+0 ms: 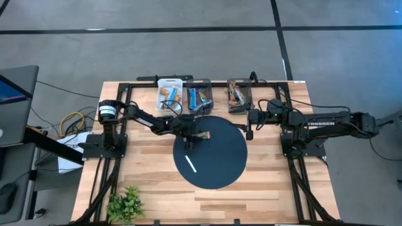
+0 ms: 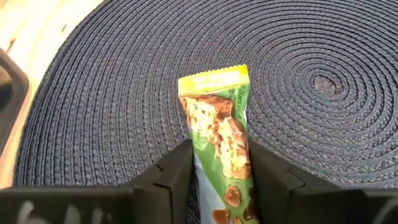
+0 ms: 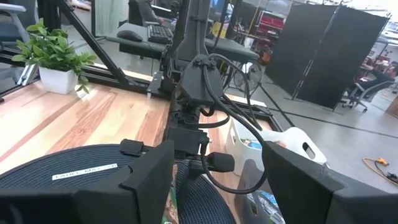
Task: Pick and place Granola Bars by type
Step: Put the orange granola bar into the white bin
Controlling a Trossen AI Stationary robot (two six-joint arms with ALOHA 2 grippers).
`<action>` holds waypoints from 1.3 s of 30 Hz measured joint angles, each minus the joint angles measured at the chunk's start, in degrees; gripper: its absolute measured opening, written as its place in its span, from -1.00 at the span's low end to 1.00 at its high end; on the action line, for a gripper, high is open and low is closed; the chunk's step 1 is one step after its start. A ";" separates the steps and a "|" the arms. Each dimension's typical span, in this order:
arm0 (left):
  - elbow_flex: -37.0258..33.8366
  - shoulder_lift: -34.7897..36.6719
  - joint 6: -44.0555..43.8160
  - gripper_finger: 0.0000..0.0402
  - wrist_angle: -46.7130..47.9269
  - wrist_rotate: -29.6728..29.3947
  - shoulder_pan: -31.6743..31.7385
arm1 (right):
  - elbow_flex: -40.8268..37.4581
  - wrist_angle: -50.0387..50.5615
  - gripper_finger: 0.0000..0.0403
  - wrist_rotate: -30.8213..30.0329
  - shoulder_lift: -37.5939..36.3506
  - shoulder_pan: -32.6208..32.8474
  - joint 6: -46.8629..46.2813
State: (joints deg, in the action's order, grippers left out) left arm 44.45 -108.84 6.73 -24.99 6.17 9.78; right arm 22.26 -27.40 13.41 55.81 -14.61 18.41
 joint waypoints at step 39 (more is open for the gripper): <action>-0.09 22.36 -0.05 -0.57 10.54 -52.65 0.80 | 0.07 3.41 0.19 0.02 0.00 -0.02 -2.56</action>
State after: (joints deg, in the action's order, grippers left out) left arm 44.36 -86.48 6.68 -14.45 -46.47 10.58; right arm 22.33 -23.99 13.43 55.81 -14.63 15.86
